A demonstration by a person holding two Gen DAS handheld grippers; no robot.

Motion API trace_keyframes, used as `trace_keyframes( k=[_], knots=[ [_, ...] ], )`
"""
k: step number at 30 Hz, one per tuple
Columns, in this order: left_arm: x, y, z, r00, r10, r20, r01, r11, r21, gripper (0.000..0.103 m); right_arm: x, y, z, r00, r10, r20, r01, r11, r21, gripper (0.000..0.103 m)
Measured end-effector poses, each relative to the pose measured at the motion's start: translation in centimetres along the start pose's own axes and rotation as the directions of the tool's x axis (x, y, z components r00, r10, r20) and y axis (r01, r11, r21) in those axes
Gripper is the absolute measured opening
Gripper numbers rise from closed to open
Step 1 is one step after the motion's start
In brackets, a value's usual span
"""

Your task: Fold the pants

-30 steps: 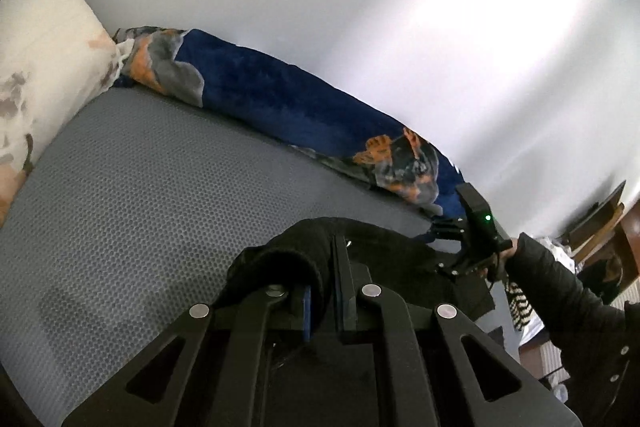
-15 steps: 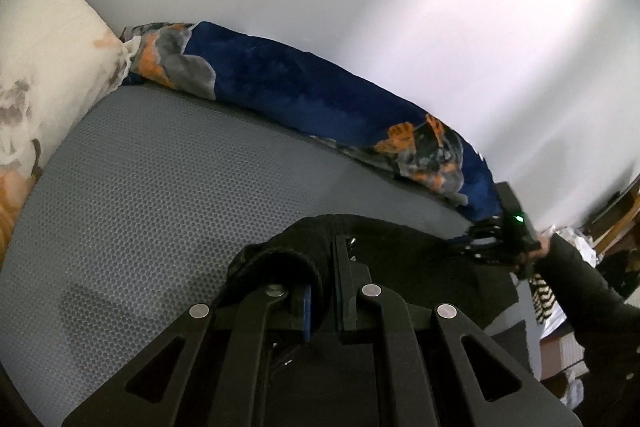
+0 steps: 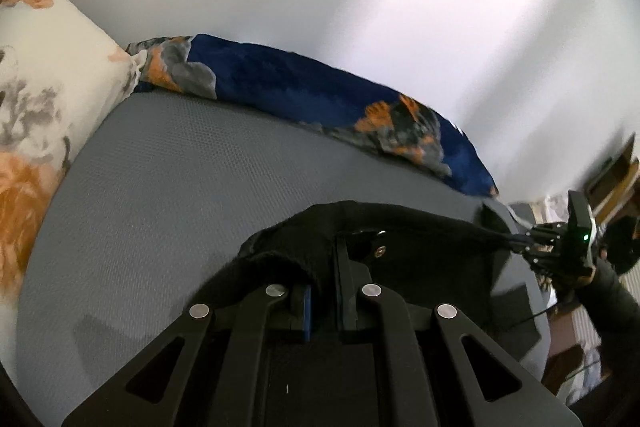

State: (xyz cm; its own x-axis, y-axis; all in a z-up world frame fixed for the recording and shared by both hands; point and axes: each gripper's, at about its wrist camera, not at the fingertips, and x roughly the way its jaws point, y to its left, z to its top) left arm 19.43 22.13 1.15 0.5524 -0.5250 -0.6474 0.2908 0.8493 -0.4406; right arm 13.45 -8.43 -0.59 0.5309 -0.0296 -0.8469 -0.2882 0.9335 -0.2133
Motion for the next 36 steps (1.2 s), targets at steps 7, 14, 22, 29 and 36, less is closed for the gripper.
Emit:
trace_keyframes(
  k=[7, 14, 22, 29, 36],
  knots=[
    [-3.3, 0.1, -7.6, 0.996, -0.002, -0.085, 0.003, 1.000, 0.006, 0.010, -1.1, 5.7, -5.6, 0.990, 0.120, -0.072, -0.114, 0.991, 0.076, 0.005],
    [-1.9, 1.3, -14.3, 0.966, 0.079, -0.247, -0.074, 0.997, 0.028, 0.013, 2.9, 9.0, -9.8, 0.961, 0.205, -0.185, -0.185, 0.975, 0.122, 0.005],
    [-1.7, 0.2, -16.1, 0.916, 0.276, -0.293, -0.233, 0.957, 0.171, 0.060, 5.1, 10.1, -9.7, 0.950, 0.206, -0.232, -0.180, 0.975, 0.131, 0.005],
    [-5.1, 1.3, -16.5, 0.870, 0.406, -0.280, -0.350, 0.909, 0.228, 0.069, 4.9, 11.4, -9.3, 0.956, 0.180, -0.232, -0.161, 0.982, 0.097, 0.007],
    [-8.5, 3.0, -16.3, 0.954, 0.158, -0.253, -0.215, 0.953, -0.214, 0.061, 4.4, 11.6, -9.9, 0.959, 0.189, -0.212, -0.170, 0.980, 0.105, 0.007]
  ],
)
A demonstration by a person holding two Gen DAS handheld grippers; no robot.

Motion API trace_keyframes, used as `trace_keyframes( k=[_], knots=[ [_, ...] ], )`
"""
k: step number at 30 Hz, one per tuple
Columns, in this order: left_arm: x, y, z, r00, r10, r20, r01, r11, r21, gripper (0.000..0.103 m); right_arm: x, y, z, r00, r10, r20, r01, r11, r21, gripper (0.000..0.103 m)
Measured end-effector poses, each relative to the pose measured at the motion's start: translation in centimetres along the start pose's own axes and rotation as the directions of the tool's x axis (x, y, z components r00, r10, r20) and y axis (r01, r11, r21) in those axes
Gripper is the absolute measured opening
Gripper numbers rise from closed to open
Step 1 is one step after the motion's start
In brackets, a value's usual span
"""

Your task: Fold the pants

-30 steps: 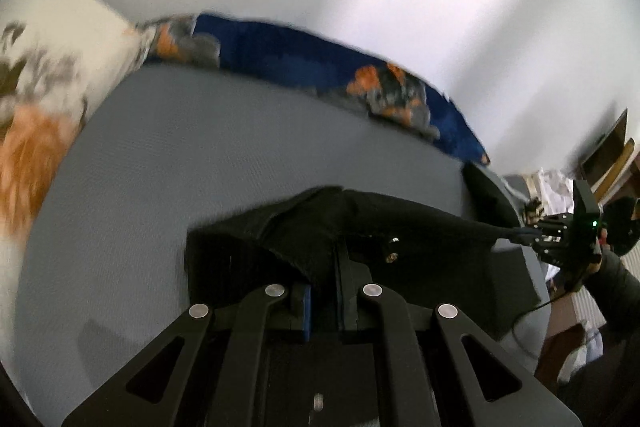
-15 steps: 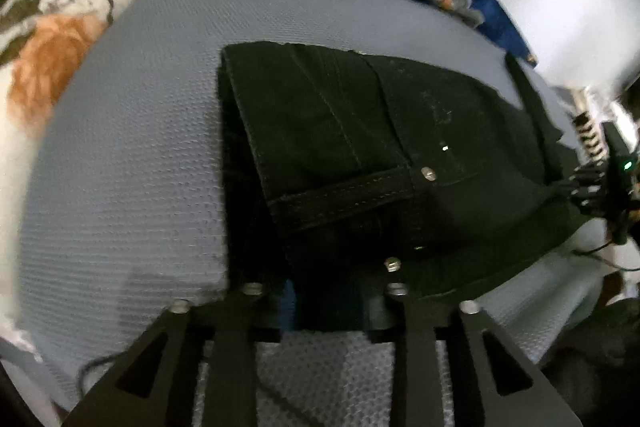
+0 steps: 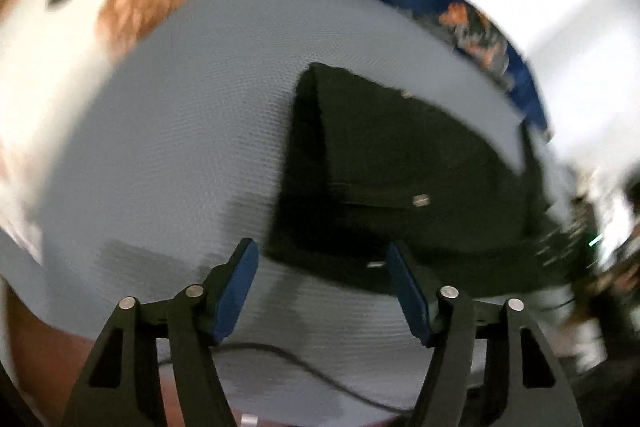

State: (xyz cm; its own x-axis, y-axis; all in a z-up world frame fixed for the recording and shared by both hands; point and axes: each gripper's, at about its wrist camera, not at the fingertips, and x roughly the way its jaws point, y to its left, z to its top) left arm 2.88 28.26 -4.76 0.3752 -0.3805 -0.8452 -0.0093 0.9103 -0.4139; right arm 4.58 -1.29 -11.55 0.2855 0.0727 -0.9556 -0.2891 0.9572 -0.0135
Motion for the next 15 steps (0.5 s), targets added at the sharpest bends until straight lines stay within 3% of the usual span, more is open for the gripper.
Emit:
trace_keyframes(
  k=[4, 10, 12, 15],
  knots=[
    [2.1, -1.0, -0.7, 0.991, -0.129, -0.029, 0.125, 0.983, -0.131, 0.048, -0.2, 0.1, -0.7, 1.000, -0.004, 0.013, 0.004, 1.000, 0.001, 0.007],
    [5.3, -0.7, -0.2, 0.990, -0.144, -0.012, 0.134, 0.947, -0.292, 0.044, -0.3, -0.5, -0.7, 0.999, -0.013, 0.036, 0.012, 1.000, 0.023, 0.007],
    [5.3, -0.6, 0.0, 0.993, -0.120, 0.016, 0.120, 0.954, -0.276, 0.028, -1.0, -0.4, -0.8, 0.998, -0.022, 0.053, 0.020, 0.999, 0.036, 0.007],
    [4.8, -1.5, 0.5, 0.994, -0.092, 0.058, 0.102, 0.978, -0.184, 0.018, -3.2, 0.3, -1.2, 0.997, -0.010, 0.075, 0.006, 0.999, 0.054, 0.007]
  ],
)
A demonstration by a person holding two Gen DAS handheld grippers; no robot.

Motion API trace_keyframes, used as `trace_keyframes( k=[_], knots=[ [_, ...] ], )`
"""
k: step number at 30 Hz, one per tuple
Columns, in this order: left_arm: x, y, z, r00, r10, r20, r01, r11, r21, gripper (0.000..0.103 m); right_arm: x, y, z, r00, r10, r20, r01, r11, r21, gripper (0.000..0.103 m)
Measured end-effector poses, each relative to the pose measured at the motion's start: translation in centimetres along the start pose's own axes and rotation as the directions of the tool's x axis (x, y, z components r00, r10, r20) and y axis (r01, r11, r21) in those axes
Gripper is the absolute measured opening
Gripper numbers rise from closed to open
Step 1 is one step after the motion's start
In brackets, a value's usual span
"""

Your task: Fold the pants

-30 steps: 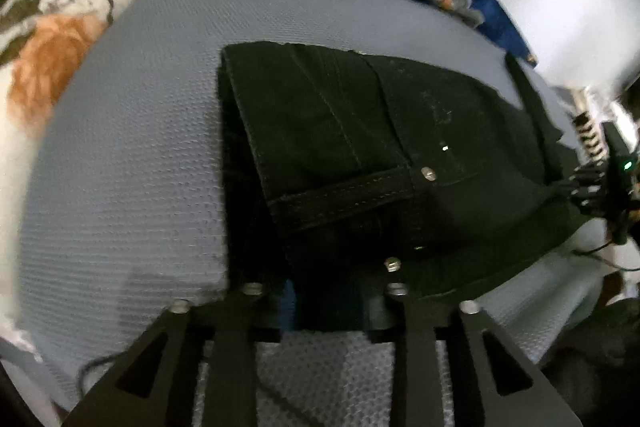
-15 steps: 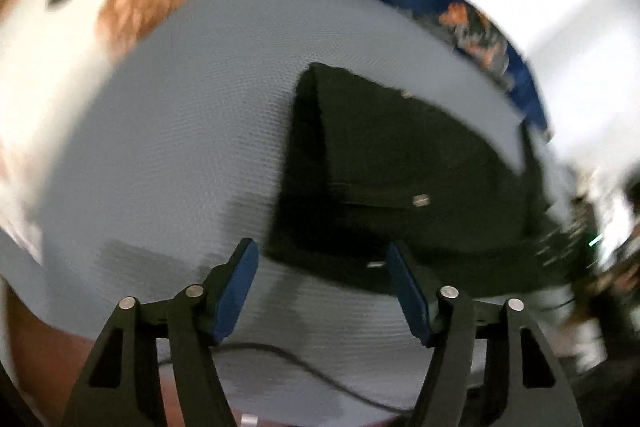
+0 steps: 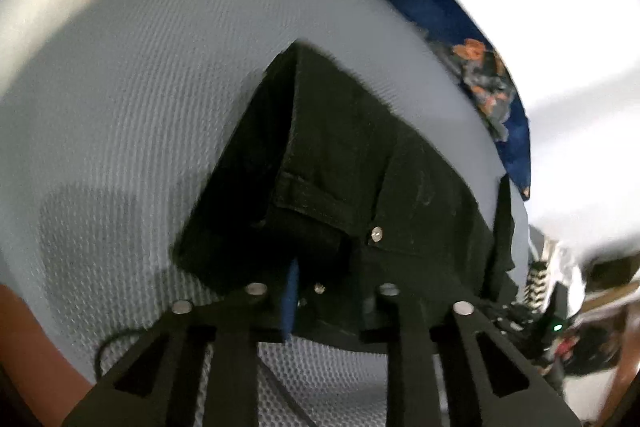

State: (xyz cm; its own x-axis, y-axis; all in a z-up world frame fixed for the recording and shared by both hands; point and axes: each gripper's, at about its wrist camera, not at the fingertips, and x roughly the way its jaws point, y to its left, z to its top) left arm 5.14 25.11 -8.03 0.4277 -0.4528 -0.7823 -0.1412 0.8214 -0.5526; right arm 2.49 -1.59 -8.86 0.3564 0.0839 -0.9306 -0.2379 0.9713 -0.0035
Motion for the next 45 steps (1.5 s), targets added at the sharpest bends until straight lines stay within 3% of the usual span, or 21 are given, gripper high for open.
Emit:
trace_keyframes(
  k=[4, 8, 12, 17, 21, 23, 25, 28, 30, 31, 32, 34, 37, 40, 41, 44, 45],
  knots=[
    [-1.2, -0.5, 0.1, 0.999, 0.023, 0.033, -0.027, 0.991, 0.127, 0.017, -2.2, 1.4, -0.8, 0.999, 0.039, 0.013, -0.039, 0.999, -0.009, 0.007],
    [0.3, 0.7, 0.3, 0.996, 0.092, -0.017, -0.086, 0.973, 0.215, 0.017, -0.9, 3.0, -2.5, 0.995, 0.091, -0.046, -0.092, 0.996, -0.011, 0.007],
    [1.6, 0.0, -1.0, 0.982, 0.188, -0.030, -0.165, 0.920, 0.355, 0.017, 0.8, 4.0, -3.8, 0.988, 0.120, -0.102, -0.118, 0.993, 0.019, 0.007],
    [2.1, -0.7, -1.8, 0.969, 0.247, 0.004, -0.225, 0.876, 0.427, 0.018, 1.6, 3.6, -3.8, 0.984, 0.141, -0.111, -0.136, 0.989, 0.050, 0.007],
    [2.8, -1.8, -2.6, 0.946, 0.318, 0.058, -0.306, 0.821, 0.483, 0.024, 1.5, 3.3, -3.4, 0.982, 0.157, -0.102, -0.149, 0.985, 0.085, 0.007],
    [2.0, -1.3, -2.8, 0.946, 0.318, 0.061, -0.307, 0.820, 0.484, 0.031, 1.5, 2.8, -3.0, 0.982, 0.164, -0.097, -0.155, 0.983, 0.100, 0.007],
    [0.9, -0.7, -2.7, 0.940, 0.332, 0.074, -0.325, 0.812, 0.485, 0.048, 1.4, 2.5, -3.0, 0.982, 0.168, -0.087, -0.159, 0.982, 0.107, 0.009],
    [-1.0, -0.7, -2.9, 0.914, 0.384, 0.130, -0.393, 0.761, 0.516, 0.050, 1.4, 2.3, -3.0, 0.981, 0.181, -0.072, -0.170, 0.976, 0.135, 0.016],
    [-2.7, -0.8, -2.8, 0.896, 0.406, 0.181, -0.440, 0.751, 0.493, 0.050, 1.2, 1.8, -3.5, 0.981, 0.187, -0.054, -0.178, 0.972, 0.151, 0.020],
    [-3.6, -1.2, -2.8, 0.899, 0.388, 0.205, -0.438, 0.763, 0.476, 0.050, 1.1, 1.6, -3.5, 0.980, 0.193, -0.047, -0.184, 0.970, 0.161, 0.020],
    [-4.5, -2.2, -3.1, 0.912, 0.341, 0.227, -0.410, 0.777, 0.479, 0.050, 1.0, 1.5, -3.6, 0.979, 0.197, -0.044, -0.188, 0.968, 0.165, 0.020],
    [-5.0, -4.7, -3.8, 0.932, 0.260, 0.253, -0.358, 0.774, 0.523, 0.050, 0.7, 1.4, -3.7, 0.981, 0.191, -0.028, -0.183, 0.968, 0.173, 0.020],
    [-3.7, -9.6, -5.9, 0.959, 0.140, 0.248, -0.270, 0.722, 0.637, 0.050, 0.5, 1.2, -3.4, 0.982, 0.187, -0.024, -0.181, 0.970, 0.163, 0.020],
    [0.2, -14.3, -8.9, 0.992, 0.046, 0.117, -0.119, 0.637, 0.761, 0.050, 0.5, 0.8, -3.3, 0.984, 0.177, -0.023, -0.171, 0.972, 0.158, 0.020],
    [1.3, -15.3, -9.7, 0.996, 0.038, 0.083, -0.089, 0.611, 0.786, 0.050, 0.5, 0.9, -3.2, 0.984, 0.176, -0.022, -0.170, 0.973, 0.158, 0.020],
    [5.5, -18.5, -13.0, 0.999, 0.043, -0.013, -0.010, 0.497, 0.868, 0.050, 0.3, 0.7, -3.3, 0.984, 0.175, -0.023, -0.169, 0.973, 0.156, 0.020],
    [6.3, -19.2, -13.7, 0.999, 0.042, -0.025, 0.002, 0.474, 0.881, 0.050, 0.3, 0.8, -3.2, 0.984, 0.175, -0.021, -0.169, 0.973, 0.155, 0.020]
  ],
)
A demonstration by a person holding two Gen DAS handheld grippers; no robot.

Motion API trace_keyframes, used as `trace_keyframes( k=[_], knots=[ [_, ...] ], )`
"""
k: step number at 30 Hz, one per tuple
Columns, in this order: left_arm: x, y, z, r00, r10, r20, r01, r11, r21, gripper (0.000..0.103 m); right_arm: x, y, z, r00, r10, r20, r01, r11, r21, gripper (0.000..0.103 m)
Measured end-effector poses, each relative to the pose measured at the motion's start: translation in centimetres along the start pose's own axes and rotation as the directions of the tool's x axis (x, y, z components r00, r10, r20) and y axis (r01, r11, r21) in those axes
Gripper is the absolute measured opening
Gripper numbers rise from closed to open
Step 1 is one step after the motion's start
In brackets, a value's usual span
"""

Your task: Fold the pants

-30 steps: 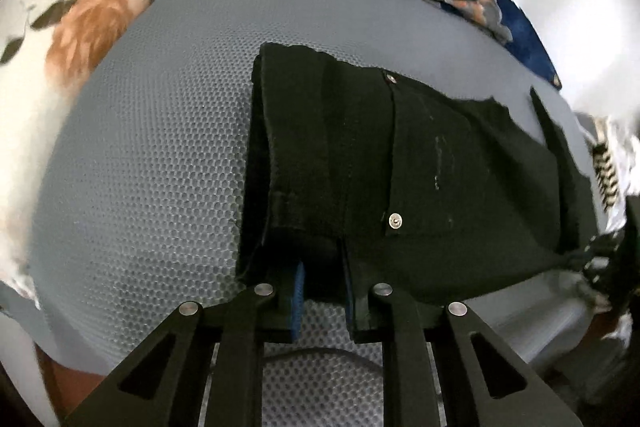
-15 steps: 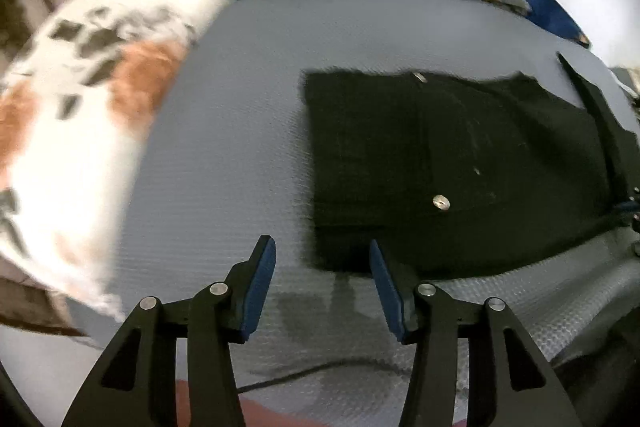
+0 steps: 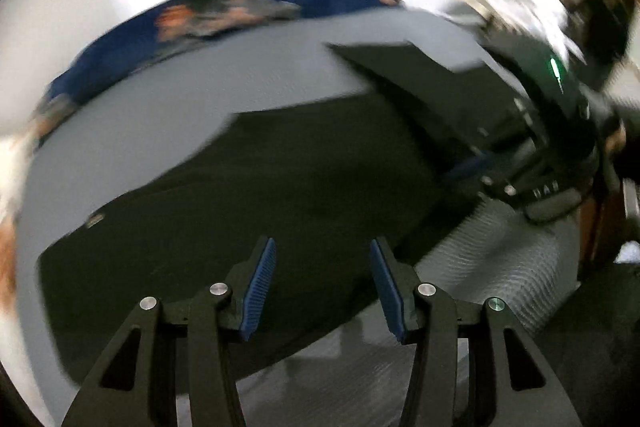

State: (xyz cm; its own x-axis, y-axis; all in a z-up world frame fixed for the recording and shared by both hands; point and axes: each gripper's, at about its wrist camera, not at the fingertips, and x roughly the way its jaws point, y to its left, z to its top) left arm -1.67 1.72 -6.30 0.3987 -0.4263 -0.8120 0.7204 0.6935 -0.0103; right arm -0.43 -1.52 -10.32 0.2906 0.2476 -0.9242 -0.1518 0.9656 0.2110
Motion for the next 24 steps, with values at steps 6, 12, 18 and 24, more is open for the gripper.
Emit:
trace_keyframes(
  k=[6, 12, 18, 24],
  knots=[
    [4.4, -4.4, 1.5, 0.997, -0.049, -0.059, 0.055, 0.993, 0.105, 0.050, -0.1, -0.2, 0.1, 1.000, 0.009, 0.008, -0.009, 1.000, 0.008, 0.020],
    [7.5, -6.3, 1.9, 0.992, -0.051, -0.111, 0.065, 0.990, 0.123, 0.023, -1.9, -0.8, 0.2, 1.000, 0.025, 0.006, -0.025, 1.000, -0.007, 0.025],
    [7.3, -6.0, 1.3, 0.988, -0.087, -0.127, 0.100, 0.990, 0.099, 0.012, -6.6, -6.3, 1.5, 0.994, 0.012, 0.108, -0.025, 0.993, 0.112, 0.037],
    [6.4, -4.2, 0.8, 0.979, -0.152, -0.139, 0.162, 0.985, 0.066, 0.011, -5.8, -15.5, 5.6, 0.987, -0.035, 0.157, -0.032, 0.913, 0.406, 0.038]
  ],
)
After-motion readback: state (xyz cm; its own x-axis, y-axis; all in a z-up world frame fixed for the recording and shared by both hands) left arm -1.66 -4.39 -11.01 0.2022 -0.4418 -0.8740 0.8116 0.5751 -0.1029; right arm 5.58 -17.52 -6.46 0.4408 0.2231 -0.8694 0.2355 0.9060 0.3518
